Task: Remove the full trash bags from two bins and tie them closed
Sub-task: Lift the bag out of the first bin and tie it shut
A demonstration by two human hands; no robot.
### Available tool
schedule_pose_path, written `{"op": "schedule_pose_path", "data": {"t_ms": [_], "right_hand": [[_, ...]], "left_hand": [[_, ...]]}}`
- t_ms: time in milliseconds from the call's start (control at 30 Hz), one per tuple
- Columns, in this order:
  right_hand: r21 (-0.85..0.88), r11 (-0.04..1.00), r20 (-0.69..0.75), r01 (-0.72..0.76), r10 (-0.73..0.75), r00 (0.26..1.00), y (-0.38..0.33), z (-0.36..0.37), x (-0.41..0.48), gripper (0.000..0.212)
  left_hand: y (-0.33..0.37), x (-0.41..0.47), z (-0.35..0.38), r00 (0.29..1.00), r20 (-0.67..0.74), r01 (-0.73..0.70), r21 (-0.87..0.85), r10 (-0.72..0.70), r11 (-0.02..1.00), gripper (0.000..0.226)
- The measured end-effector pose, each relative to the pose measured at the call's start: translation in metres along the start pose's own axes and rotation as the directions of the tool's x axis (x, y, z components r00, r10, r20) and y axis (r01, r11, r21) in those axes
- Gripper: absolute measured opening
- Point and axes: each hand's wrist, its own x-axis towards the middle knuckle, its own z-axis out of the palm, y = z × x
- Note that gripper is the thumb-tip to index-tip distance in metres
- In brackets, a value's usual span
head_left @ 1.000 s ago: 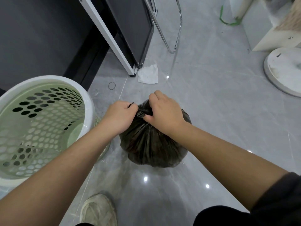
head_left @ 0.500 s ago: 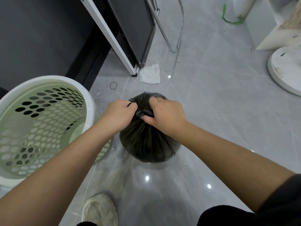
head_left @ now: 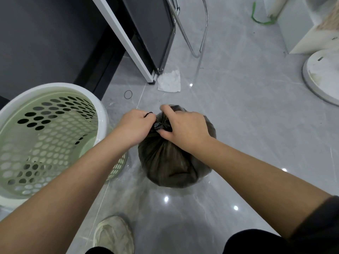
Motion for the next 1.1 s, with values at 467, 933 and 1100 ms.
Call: {"op": "schedule_pose_path", "data": {"t_ms": [467,933,1100], "right_hand": [[0.347,0.936,0.217,-0.063,-0.014,0.976,-0.001,-0.007,-0.006,0.041],[0.578,0.811,0.223,-0.090,-0.051,0.973,0.003,-0.006,-0.012,0.015],[0.454,0.883,0.212,-0.120,0.024,0.977,0.012,-0.008,-0.027,0.019]], "left_hand": [[-0.008,0.000,-0.006,0.998,0.062,0.005,-0.019,-0.004,1.000,0.034],[-0.012,0.003,-0.006,0.985,0.096,-0.149,0.073,0.142,0.986,0.042],[-0.018,0.001,-0.003,0.973,0.188,-0.127,-0.050,0.134,0.991,0.033]]}}
